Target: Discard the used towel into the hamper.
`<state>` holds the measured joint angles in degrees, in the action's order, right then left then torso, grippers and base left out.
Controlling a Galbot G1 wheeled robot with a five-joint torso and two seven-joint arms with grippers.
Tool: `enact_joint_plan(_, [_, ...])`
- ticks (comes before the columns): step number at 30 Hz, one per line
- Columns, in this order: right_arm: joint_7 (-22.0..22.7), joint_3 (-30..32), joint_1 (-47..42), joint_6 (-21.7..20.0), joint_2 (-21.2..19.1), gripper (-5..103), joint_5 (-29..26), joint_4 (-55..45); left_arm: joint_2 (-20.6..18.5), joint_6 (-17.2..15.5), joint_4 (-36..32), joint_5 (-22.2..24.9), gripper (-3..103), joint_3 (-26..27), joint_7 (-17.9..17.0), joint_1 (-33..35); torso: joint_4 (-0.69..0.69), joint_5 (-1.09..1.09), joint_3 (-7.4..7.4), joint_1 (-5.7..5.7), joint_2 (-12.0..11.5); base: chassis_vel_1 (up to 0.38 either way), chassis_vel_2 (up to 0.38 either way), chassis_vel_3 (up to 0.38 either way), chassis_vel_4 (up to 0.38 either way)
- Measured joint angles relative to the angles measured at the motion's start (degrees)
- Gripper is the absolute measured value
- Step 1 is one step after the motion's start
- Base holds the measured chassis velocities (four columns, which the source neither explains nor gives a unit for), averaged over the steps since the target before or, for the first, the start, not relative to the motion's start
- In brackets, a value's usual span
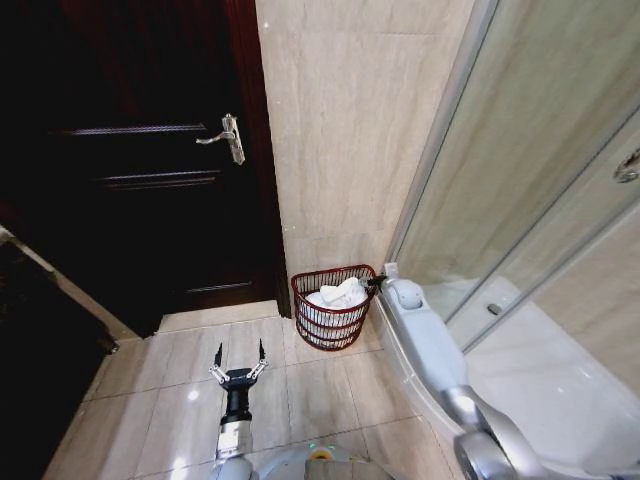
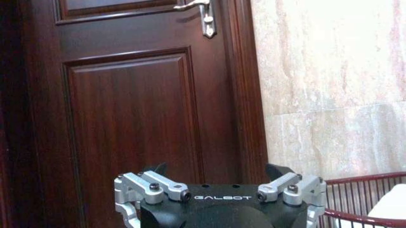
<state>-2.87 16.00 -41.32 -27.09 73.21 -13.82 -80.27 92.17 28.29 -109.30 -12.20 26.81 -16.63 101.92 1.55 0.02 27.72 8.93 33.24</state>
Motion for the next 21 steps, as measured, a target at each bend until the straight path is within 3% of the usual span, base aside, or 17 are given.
enact_joint_plan(1, [0.11, 0.49, -2.71, 4.01, -0.71, 100, -0.47, -2.92, 0.01, -0.38, -0.26, 0.18, 100, 0.00, -0.09, -0.11, -0.01, -0.01, 0.00, 0.00, 0.00, 0.000, 0.000, 0.000, 0.000])
enact_joint_plan(2, [0.11, 0.49, -2.71, 4.01, -0.71, 100, -0.47, -2.92, 0.01, -0.38, -0.26, 0.18, 100, 0.00, -0.09, -0.11, -0.01, -0.01, 0.00, 0.00, 0.00, 0.000, 0.000, 0.000, 0.000])
enact_joint_plan(4, [1.40, 1.73, -9.29, 12.23, -1.57, 100, -0.05, -8.70, 0.06, -1.28, -1.20, 0.94, 100, -0.01, -0.13, -0.29, -0.03, -0.01, 0.00, 0.00, 0.00, 0.000, 0.000, 0.000, 0.000])
enact_joint_plan(5, [1.40, 1.73, -9.29, 12.23, -1.57, 100, -0.05, -8.70, 0.06, -1.28, -1.20, 0.94, 100, -0.01, -0.13, -0.29, -0.03, -0.01, 0.00, 0.00, 0.00, 0.000, 0.000, 0.000, 0.000])
enact_joint_plan(8, [2.90, 4.65, -17.88, 18.50, -1.15, 100, 2.17, -17.22, 0.10, -2.40, -2.48, 2.96, 100, 0.17, 1.96, -0.30, -0.04, -0.07, -0.01, 0.00, 0.00, 0.000, 0.000, 0.000, 0.000])
enact_joint_plan(13, [3.60, 7.57, -26.29, 21.80, 1.47, 100, 5.59, -25.43, -0.65, -4.07, -4.19, 7.49, 100, 0.92, 4.57, -0.60, -0.04, -0.27, -0.01, -0.01, 0.00, 0.000, 0.000, 0.000, 0.000])
enact_joint_plan(15, [4.12, 9.32, -31.76, 23.35, 3.23, 100, 7.92, -30.05, -1.79, -6.09, -6.16, 10.21, 100, 1.76, 6.02, -0.26, -0.04, -0.12, 0.00, -0.01, 0.00, 0.000, 0.000, 0.000, 0.000])
enact_joint_plan(21, [4.24, 13.81, -39.74, 27.41, 5.97, 100, 11.06, -35.21, -2.76, -9.71, -9.08, 13.41, 100, 2.19, 8.57, 0.07, -0.03, -0.03, 0.00, -0.01, 0.00, 0.000, 0.000, 0.000, 0.000])
